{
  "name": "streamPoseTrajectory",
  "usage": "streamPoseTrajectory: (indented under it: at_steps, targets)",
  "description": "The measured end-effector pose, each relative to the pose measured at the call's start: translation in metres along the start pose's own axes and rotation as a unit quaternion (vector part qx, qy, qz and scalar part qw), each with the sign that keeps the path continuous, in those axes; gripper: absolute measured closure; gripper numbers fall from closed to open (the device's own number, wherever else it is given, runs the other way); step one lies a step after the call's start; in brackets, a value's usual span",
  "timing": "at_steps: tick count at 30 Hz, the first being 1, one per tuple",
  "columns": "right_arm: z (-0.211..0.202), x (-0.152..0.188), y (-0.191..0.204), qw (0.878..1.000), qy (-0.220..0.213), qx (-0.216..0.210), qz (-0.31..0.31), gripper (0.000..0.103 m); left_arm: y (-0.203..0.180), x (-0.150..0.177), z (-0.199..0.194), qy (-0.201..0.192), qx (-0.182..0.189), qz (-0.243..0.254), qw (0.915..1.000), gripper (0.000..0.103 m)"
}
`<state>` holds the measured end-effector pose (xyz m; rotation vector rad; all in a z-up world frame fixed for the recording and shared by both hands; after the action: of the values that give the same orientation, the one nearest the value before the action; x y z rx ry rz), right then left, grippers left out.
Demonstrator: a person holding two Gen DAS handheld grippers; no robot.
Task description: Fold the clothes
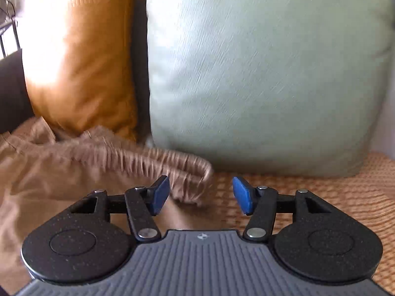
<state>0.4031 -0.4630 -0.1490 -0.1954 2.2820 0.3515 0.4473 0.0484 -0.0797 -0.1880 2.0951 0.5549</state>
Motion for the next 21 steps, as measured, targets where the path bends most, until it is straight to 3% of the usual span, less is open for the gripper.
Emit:
streamPoseTrajectory:
  at_steps: [3, 5, 7, 9, 11, 14, 16, 17, 18, 21]
  targets:
    - [-0.02, -0.003, 0.0, 1.0, -0.008, -0.006, 0.003, 0.041, 0.03, 0.007, -0.026, -0.007, 0.003, -0.008, 0.9999, 0.039]
    - [-0.024, 0.001, 0.008, 1.0, -0.003, -0.016, 0.0, 0.043, 0.04, 0.026, -0.041, 0.001, 0.029, -0.006, 0.9996, 0.039]
    - [-0.028, 0.011, 0.019, 0.999, 0.004, -0.042, -0.004, 0.052, 0.04, 0.047, -0.053, 0.009, 0.059, 0.003, 0.9982, 0.041]
    - [-0.021, 0.02, 0.033, 0.997, 0.025, -0.077, -0.004, 0.069, 0.03, 0.065, -0.059, 0.022, 0.097, 0.016, 0.9949, 0.041]
    - [-0.011, 0.029, 0.046, 0.994, 0.039, -0.102, 0.003, 0.07, 0.01, 0.079, -0.062, 0.03, 0.126, 0.042, 0.9907, 0.041]
    - [0.018, 0.035, 0.048, 0.993, 0.039, -0.109, 0.034, 0.067, -0.021, 0.096, -0.047, 0.026, 0.095, 0.09, 0.991, 0.041]
    - [0.031, 0.042, 0.031, 0.994, 0.038, -0.071, 0.075, 0.066, -0.033, 0.108, -0.028, 0.039, 0.067, 0.094, 0.9926, 0.038]
    - [0.035, 0.046, 0.022, 0.993, 0.034, -0.052, 0.098, 0.079, -0.032, 0.114, -0.014, 0.057, 0.056, 0.074, 0.994, 0.041]
    - [0.037, 0.05, 0.011, 0.991, 0.025, -0.038, 0.123, 0.103, -0.029, 0.118, -0.002, 0.078, 0.048, 0.047, 0.9947, 0.041]
    - [0.025, 0.054, -0.011, 0.982, 0.002, -0.025, 0.185, 0.103, -0.006, 0.119, 0.01, 0.117, 0.033, -0.022, 0.9923, 0.036]
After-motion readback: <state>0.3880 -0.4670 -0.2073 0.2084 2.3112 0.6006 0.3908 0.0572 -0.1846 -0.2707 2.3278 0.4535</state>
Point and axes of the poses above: each gripper's, at about its wrist camera, not at the fingertips, and z roughly the way its jaws point, y to its left, x to its underside, the point moved 4 cm from there along z, roughly the way its jaws point, and after that the axes turned 13 degrees about -x, right-handed, at the moved point
